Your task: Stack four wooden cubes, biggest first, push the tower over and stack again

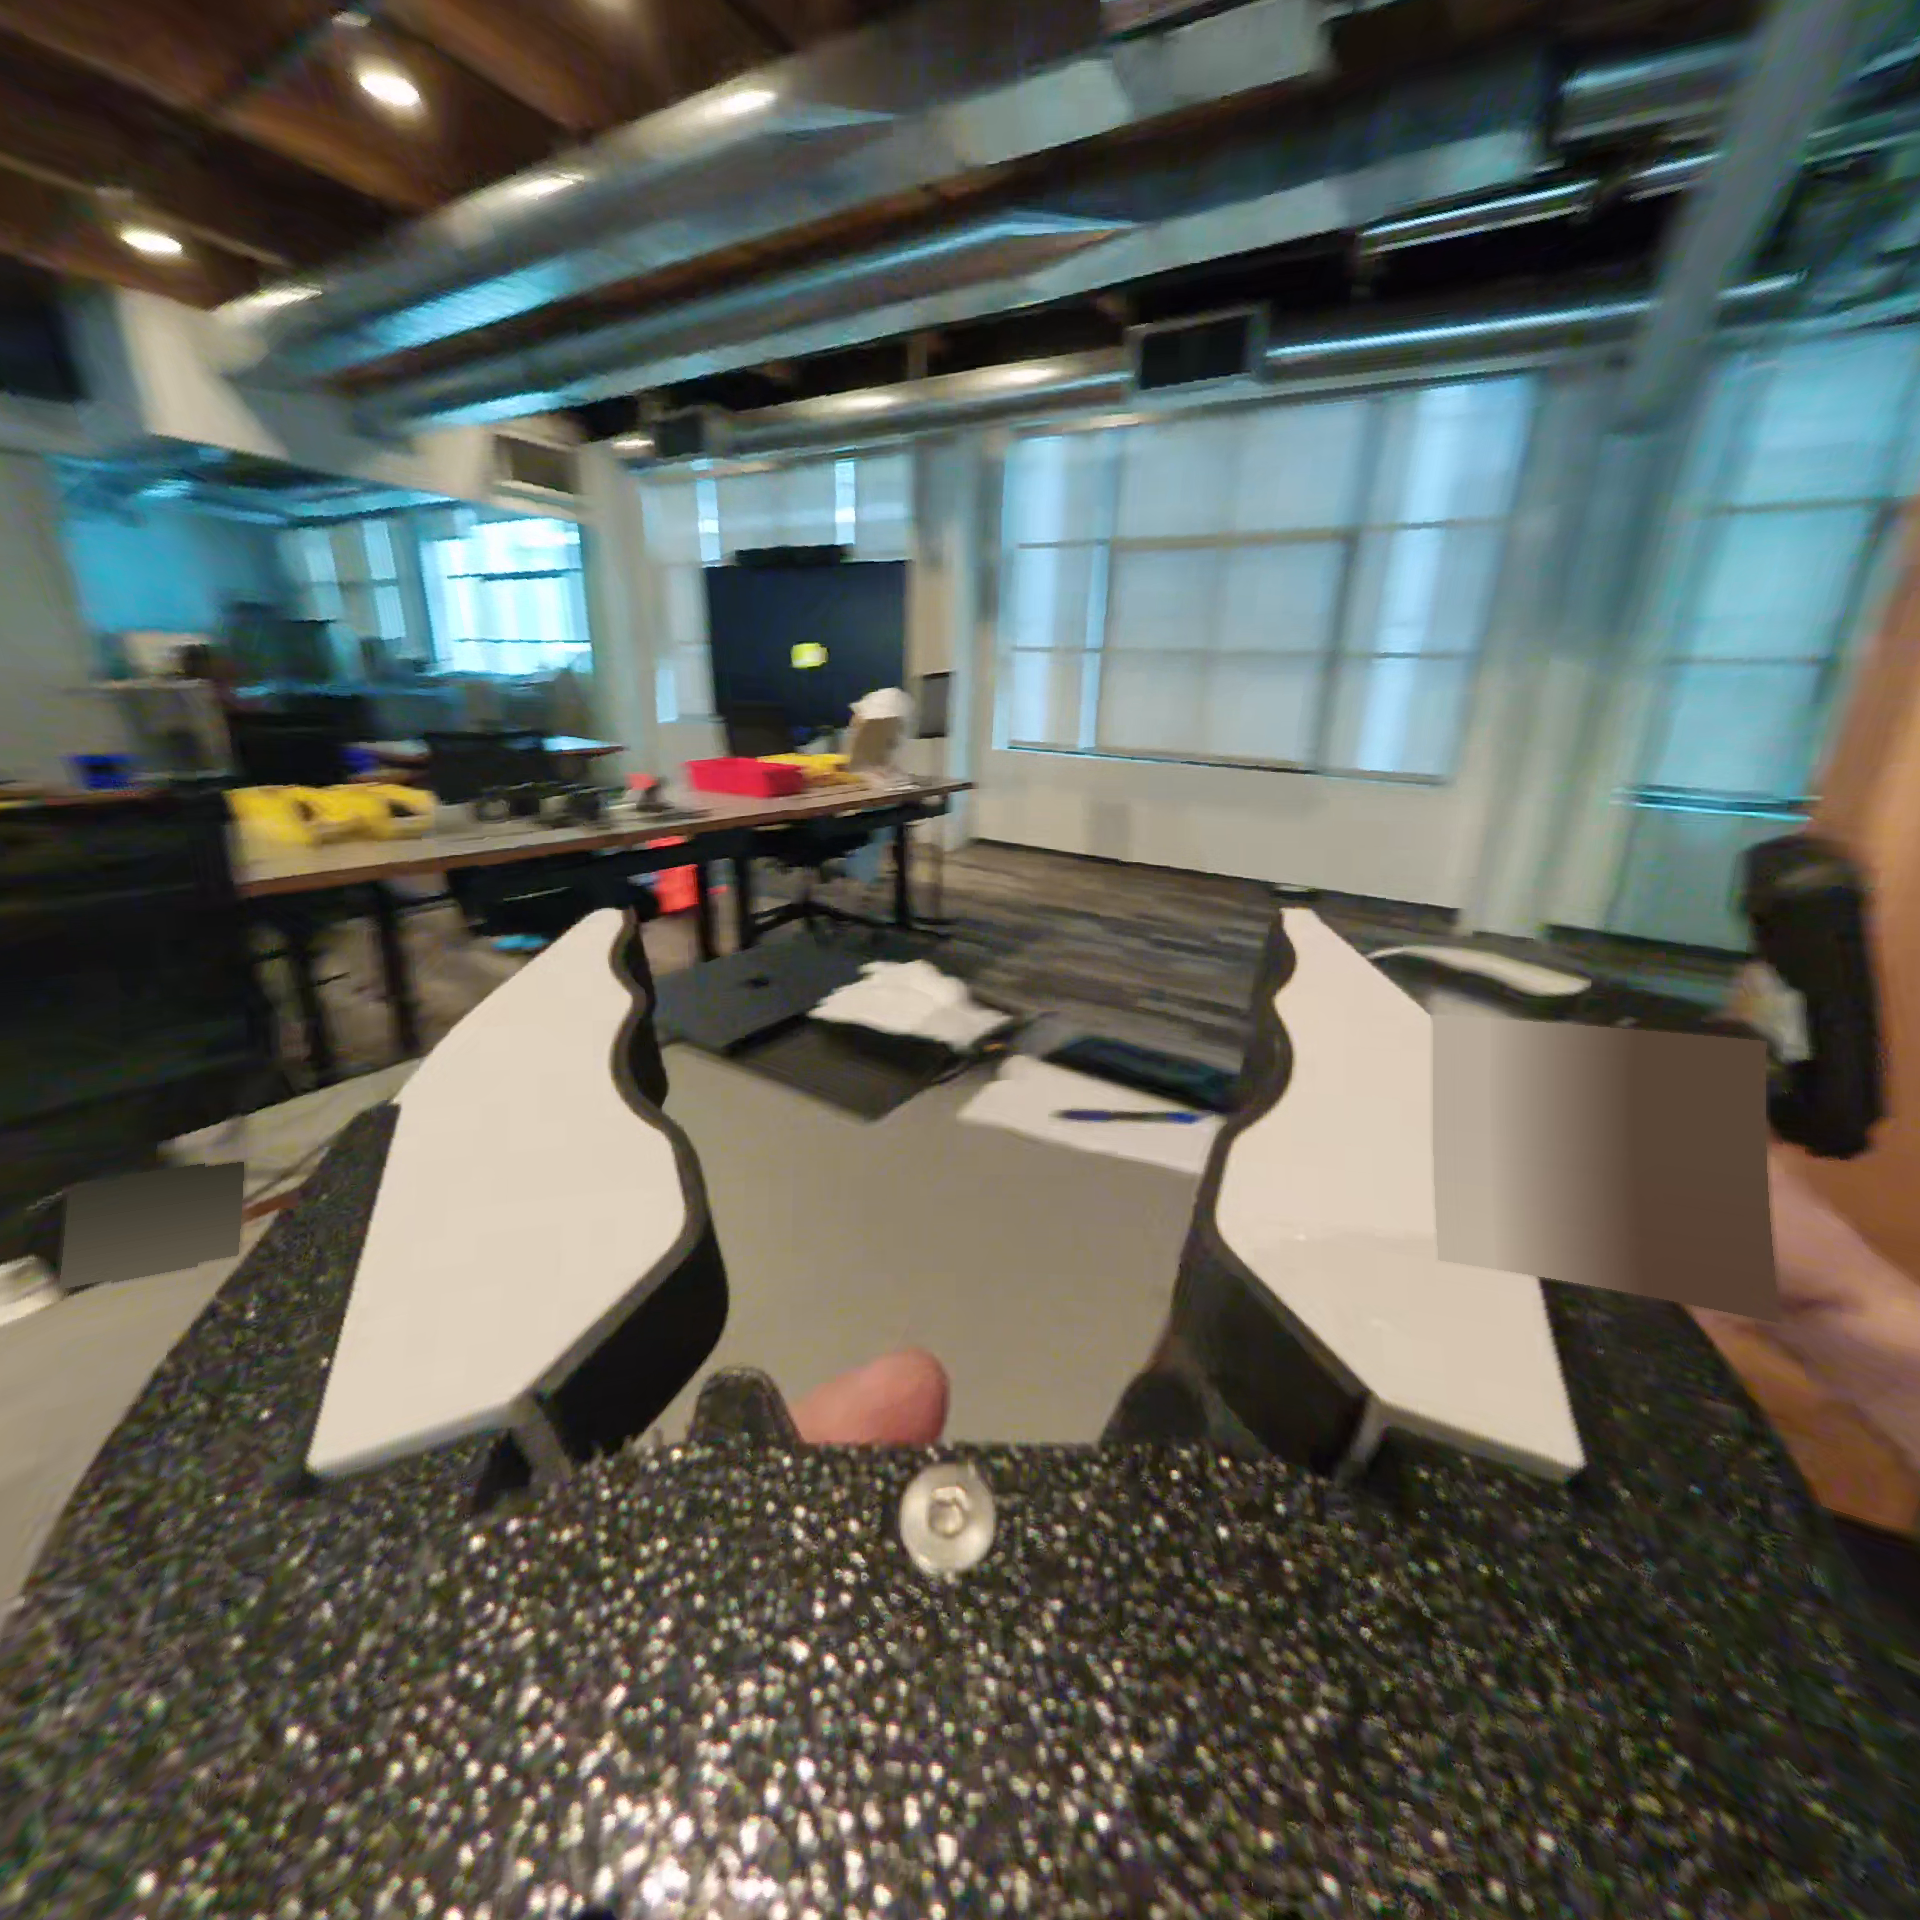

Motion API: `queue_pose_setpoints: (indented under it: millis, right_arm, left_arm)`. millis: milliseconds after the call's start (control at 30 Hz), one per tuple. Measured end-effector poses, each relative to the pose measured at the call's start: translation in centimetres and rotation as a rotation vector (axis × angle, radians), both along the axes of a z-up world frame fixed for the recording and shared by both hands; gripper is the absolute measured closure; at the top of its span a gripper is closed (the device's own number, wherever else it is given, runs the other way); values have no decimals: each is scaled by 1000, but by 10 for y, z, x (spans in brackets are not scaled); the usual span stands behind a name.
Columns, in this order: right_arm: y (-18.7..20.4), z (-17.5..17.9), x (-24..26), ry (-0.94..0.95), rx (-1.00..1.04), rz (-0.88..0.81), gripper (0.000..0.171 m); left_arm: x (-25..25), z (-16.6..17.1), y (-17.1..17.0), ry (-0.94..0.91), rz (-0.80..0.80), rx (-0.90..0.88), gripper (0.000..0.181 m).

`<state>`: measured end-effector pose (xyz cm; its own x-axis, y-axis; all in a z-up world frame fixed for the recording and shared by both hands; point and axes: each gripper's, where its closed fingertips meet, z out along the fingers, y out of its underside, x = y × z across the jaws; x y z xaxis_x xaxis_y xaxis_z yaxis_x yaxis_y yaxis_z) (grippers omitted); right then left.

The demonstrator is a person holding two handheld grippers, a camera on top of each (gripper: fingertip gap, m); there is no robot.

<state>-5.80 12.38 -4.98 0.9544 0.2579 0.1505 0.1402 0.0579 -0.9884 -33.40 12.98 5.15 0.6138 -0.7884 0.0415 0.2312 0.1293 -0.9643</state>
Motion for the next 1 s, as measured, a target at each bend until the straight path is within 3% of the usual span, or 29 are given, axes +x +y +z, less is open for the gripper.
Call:
queue_pose_setpoints:
  millis: [167, 267, 533, 800, 1000]
  right_arm:
    - [47, 11, -38, 41, 3, 80, 66]
    - [76, 8, -50, 63, -20, 101, 66]
    - [118, -39, -63, 126, -140, 172, 67]
    - [141, -59, -77, 98, -139, 203, 69]
    - [172, -81, -104, 98, -200, 273, 71]
  left_arm:
    - [-114, -28, 40, -27, 290, -5, 73]
    - [-157, -35, 50, -52, 366, -19, 73]
    - [-195, -66, 48, -15, 452, -83, 75]
    - [-231, -115, 38, 0, 557, -140, 83]
    - [-256, -154, 54, -12, 569, -216, 86]
